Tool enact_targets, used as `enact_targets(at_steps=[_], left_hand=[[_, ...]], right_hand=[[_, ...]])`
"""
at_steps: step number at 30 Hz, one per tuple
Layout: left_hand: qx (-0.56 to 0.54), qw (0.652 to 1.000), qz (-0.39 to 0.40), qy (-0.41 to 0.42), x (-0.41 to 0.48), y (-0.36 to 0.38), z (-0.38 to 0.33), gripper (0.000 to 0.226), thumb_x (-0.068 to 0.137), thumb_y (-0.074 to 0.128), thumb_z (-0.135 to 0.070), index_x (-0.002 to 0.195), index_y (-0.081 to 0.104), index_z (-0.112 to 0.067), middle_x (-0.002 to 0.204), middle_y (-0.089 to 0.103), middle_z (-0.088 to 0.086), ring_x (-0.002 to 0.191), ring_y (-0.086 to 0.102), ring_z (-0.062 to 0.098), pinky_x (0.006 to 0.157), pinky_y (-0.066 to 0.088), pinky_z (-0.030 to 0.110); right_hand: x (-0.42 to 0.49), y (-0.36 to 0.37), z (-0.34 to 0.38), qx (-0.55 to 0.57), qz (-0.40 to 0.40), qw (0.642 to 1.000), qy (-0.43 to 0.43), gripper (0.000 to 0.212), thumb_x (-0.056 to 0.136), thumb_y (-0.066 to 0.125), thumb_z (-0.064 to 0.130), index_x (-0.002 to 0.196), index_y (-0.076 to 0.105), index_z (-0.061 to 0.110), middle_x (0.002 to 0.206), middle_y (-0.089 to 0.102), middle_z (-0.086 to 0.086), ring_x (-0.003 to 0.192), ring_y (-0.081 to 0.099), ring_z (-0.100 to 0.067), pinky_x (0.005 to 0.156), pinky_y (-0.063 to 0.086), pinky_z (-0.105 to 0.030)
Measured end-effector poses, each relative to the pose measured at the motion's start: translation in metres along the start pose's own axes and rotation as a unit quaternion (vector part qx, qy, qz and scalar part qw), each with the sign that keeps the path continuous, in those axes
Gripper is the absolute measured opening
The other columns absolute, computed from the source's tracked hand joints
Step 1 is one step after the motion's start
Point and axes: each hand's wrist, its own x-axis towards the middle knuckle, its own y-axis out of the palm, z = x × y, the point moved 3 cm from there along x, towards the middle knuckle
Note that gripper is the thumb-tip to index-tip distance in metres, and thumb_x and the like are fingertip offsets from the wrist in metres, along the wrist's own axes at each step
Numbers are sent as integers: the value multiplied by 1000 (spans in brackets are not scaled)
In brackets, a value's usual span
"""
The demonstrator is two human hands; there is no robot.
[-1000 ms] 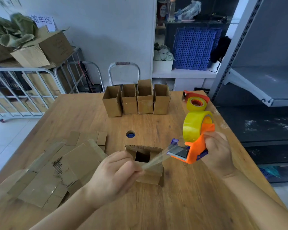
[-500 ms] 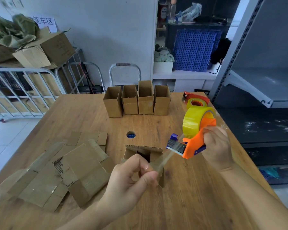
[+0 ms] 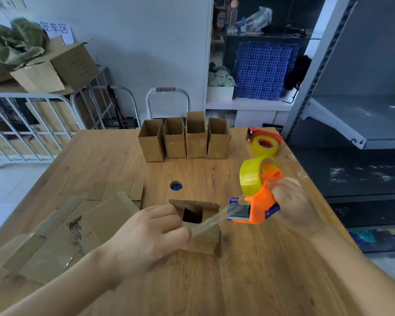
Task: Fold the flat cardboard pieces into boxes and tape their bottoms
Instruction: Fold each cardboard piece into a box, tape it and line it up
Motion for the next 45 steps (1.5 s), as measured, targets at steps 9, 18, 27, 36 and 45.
enact_targets(at_steps=[9,18,27,36,45], left_hand=[[-327,766,-88,-547,-10,31,34,15,92,61,-19,79,58,-12,61,64,-2,53,53,-1,54,43,12],[-492,552,-119,-663,-37,66,71,18,85,72,-17,89,59,-5,65,49,1,59,43,12,57,39,26],[-459,551,-104,-689,-37,64,80,26,84,71,-27,94,58,-7,72,51,4,59,42,12,54,37,26],[-363,634,-98,-676,-39,99,65,51,75,80,-12,111,45,-20,87,52,2,76,54,13,66,51,28],[-245,687,-85,-679,-42,117,62,49,71,82,-20,104,46,-13,88,54,4,78,55,18,64,45,28]], right_hand=[[13,-8,16,99,330,927,151,47,67,80,38,103,51,34,85,61,15,78,60,-4,65,51,-22],[58,15,15,327,363,840,235,61,53,74,46,105,63,15,92,66,-8,75,64,-15,66,52,-26],[68,36,19,293,456,816,200,47,64,72,31,109,64,21,98,68,-3,84,66,-19,77,56,-35],[62,40,15,353,473,770,241,54,60,71,34,109,69,12,98,68,-18,80,63,-19,74,51,-33],[43,43,30,289,494,791,217,36,66,73,27,100,67,18,89,66,-10,72,60,-13,67,49,-31]])
